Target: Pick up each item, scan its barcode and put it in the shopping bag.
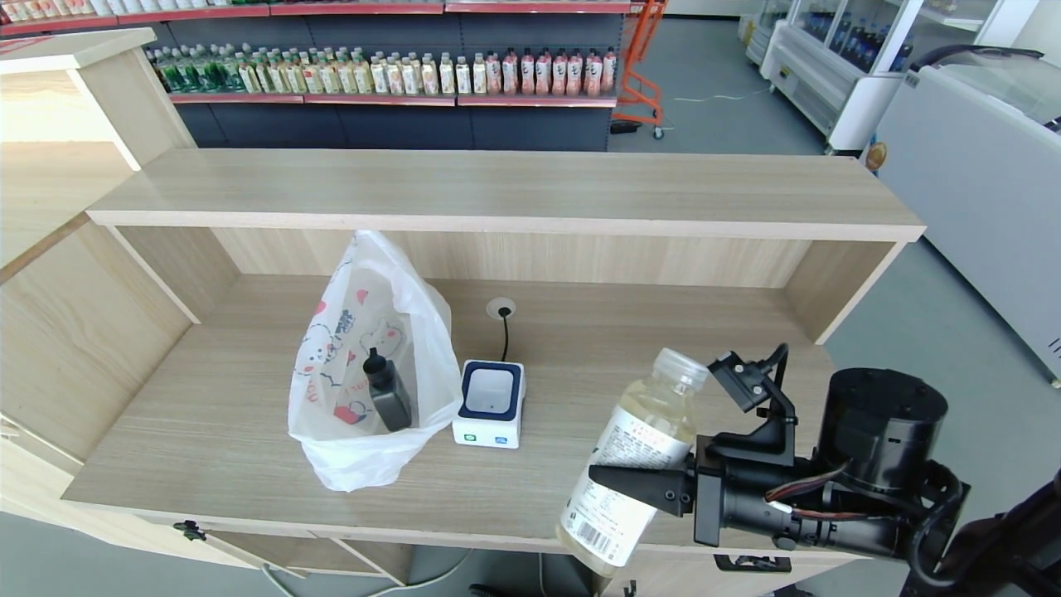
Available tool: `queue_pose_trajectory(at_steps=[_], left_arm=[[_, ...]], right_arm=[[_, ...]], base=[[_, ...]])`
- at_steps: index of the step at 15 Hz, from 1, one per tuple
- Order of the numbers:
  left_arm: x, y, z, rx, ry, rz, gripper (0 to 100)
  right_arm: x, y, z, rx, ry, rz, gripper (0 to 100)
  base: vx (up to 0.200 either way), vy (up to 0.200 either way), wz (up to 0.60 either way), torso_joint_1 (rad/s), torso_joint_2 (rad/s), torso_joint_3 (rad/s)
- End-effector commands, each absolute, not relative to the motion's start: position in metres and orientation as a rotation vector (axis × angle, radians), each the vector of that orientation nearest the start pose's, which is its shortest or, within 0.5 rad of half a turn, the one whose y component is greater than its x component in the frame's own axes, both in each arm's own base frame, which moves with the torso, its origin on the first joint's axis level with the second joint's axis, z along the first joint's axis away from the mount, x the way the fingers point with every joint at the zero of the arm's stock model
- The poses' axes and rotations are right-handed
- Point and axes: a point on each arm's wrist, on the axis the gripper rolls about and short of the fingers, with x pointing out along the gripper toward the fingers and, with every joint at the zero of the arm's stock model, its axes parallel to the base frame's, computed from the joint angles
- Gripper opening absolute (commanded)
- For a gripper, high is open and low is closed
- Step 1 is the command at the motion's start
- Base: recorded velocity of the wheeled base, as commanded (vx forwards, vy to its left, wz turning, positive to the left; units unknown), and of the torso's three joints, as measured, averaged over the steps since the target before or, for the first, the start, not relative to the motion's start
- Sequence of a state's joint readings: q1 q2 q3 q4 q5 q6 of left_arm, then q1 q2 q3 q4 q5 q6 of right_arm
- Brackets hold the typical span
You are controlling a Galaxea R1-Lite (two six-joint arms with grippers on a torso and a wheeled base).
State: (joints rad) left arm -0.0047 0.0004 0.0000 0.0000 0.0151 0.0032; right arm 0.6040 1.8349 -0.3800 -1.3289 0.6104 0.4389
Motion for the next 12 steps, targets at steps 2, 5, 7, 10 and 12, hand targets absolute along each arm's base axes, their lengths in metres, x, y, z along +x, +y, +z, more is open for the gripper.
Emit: queue_pose_trajectory(at_steps=[2,5,7,10,12], left_arm=[[-0.023,0.000,0.075,0.003,0.000,0.011,100],[-0.023,0.000,0.075,0.003,0.000,0.011,100],[-0.023,0.000,0.075,0.003,0.000,0.011,100],[-0.023,0.000,0.075,0.003,0.000,0.011,100],[-0.023,0.000,0.075,0.003,0.000,0.011,100]], right_arm=[[0.214,0.162,0.115,0.384,0.387,1.161,0],[0.213,0.157,0.122,0.335,0.326,1.150,0],[0.217,0.135,0.127,0.211,0.249,1.055,0],[0.206,0.063,0.151,-0.142,0.135,0.774,0],[0.195,0.027,0.161,-0.446,0.067,0.609,0]], base=[[0.000,0.000,0.00,0.000,0.00,0.000],[0.000,0.000,0.00,0.000,0.00,0.000],[0.000,0.000,0.00,0.000,0.00,0.000],[0.000,0.000,0.00,0.000,0.00,0.000],[0.000,0.000,0.00,0.000,0.00,0.000]])
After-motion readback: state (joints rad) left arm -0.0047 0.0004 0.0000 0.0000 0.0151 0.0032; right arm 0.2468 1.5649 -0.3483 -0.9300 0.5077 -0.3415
